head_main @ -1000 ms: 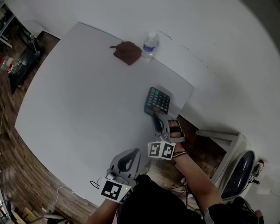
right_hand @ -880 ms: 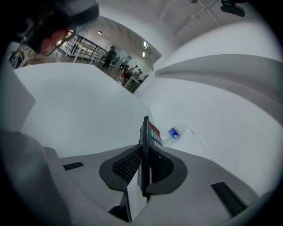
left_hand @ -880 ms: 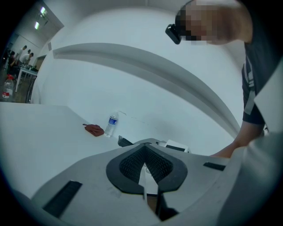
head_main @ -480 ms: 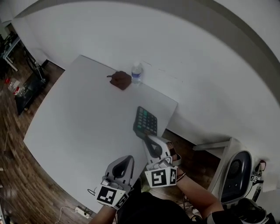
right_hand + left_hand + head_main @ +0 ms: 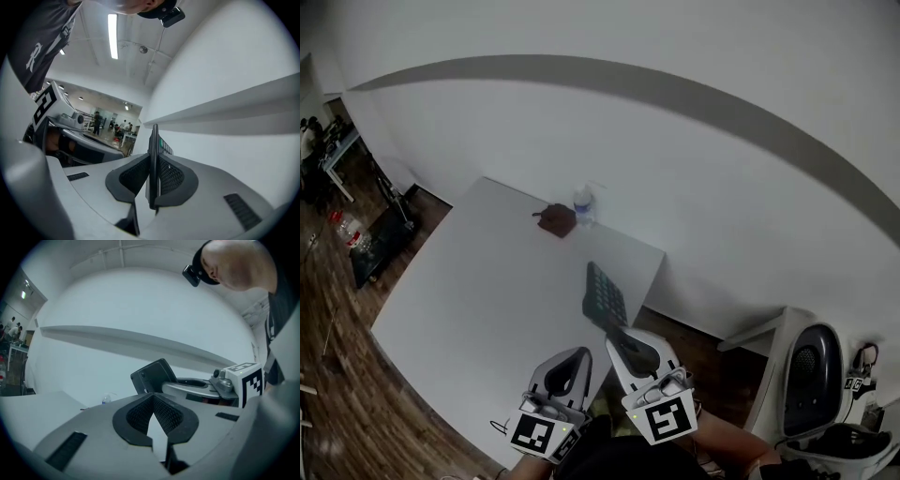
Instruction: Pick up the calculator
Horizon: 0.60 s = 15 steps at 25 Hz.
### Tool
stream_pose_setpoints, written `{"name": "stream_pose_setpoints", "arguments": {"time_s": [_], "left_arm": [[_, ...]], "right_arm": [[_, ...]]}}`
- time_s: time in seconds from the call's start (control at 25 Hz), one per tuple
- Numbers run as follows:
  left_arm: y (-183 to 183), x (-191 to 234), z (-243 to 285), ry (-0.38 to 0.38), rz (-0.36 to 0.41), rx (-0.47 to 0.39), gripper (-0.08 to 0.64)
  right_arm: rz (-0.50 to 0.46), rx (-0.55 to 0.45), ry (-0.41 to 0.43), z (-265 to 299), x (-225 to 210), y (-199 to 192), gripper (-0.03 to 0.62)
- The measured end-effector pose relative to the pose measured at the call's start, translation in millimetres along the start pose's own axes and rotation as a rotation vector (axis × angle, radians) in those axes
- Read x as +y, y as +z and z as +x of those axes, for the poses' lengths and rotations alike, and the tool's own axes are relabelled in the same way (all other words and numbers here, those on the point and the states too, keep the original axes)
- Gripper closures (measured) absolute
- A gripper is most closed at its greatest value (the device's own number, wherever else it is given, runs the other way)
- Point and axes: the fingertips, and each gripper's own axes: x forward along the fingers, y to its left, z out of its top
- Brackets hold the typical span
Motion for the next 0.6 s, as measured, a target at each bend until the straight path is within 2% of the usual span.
{"name": "stream_pose_setpoints", "arguments": {"time_s": [0.28,0.6], "left_arm": [[31.1,-37.5,-9.3,-0.032,0.043,-0.038,0.555],[43.8,-73.0,-19.0,-0.074,0.066,-0.071,0.555]], "right_arm": [[0.09,-0.097,-0.01,-38.5,-2.3,32.9,0.537],[0.12,-0.149,-0.037,-76.2,0.0,50.3,0.537]]}}
